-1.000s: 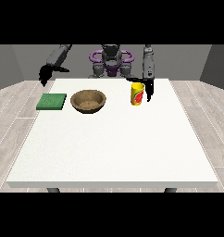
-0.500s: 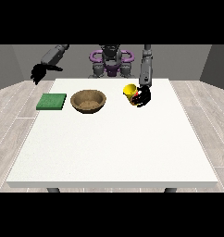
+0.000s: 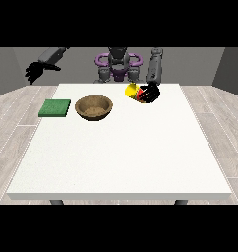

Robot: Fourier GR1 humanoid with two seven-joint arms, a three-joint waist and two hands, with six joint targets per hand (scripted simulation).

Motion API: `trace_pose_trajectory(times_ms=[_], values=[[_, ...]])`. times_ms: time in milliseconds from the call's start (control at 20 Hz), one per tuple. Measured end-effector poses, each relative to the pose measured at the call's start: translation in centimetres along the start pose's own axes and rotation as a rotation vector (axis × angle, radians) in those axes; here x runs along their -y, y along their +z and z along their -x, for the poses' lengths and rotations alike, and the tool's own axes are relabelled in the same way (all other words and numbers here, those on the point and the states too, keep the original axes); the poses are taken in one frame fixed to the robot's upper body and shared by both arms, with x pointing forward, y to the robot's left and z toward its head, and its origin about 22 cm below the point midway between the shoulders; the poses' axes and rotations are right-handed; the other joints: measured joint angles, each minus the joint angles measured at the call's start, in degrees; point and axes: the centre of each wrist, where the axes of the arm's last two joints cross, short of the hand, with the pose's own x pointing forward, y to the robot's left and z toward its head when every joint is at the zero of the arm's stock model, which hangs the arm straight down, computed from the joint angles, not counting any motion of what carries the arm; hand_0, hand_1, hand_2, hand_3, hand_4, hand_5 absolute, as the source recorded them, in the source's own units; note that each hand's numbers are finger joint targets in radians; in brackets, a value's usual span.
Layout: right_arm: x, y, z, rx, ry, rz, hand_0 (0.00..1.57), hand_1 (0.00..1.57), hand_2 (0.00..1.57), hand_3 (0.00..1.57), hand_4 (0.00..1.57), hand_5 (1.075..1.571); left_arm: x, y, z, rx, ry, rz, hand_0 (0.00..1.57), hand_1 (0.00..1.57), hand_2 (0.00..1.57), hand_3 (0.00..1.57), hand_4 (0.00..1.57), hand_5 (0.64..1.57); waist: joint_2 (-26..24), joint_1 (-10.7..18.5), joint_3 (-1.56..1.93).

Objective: Pick the cup and pour the ball into the bowl, then pick the bowl and place it on the pad

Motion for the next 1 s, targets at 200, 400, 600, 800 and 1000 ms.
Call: trace_pose_trajectory(times_ms=[200,400,600,800,1000], values=[[1.4,2.4,2.1,-0.100,0.010,0.064,0.00,0.00,0.14,0.00,0.00,1.560,2.0,-0.5,-2.4,0.011,-0.083,0.104,1.40,1.40,1.57,1.57,1.11,1.567,-5.96,3.79,-0.01],[2.6,4.6,3.4,-0.173,0.017,0.114,0.00,0.00,0.00,0.00,0.00,1.557,3.8,-0.8,-4.5,0.018,-0.203,0.184,1.37,1.37,1.57,1.57,1.11,1.566,-10.11,6.43,-0.01],[3.4,6.3,4.3,-0.204,0.028,0.147,0.00,0.00,0.19,0.00,0.00,1.555,5.3,-1.0,-6.6,0.036,-0.281,0.238,1.37,1.37,1.57,1.57,1.11,1.566,-11.97,8.46,-0.04],[3.6,6.5,4.6,-0.204,0.019,0.154,0.00,0.00,0.00,0.00,0.00,1.552,6.6,-1.0,-8.7,0.060,-0.342,0.256,1.33,1.33,1.57,1.57,1.02,1.569,-11.93,8.63,-0.10],[4.3,7.0,4.6,-0.202,0.018,0.154,0.00,0.00,0.05,0.00,0.00,1.550,7.2,-1.6,-10.2,0.103,-0.431,0.269,1.02,1.02,1.57,1.57,0.95,1.570,-11.57,8.53,-0.10]])
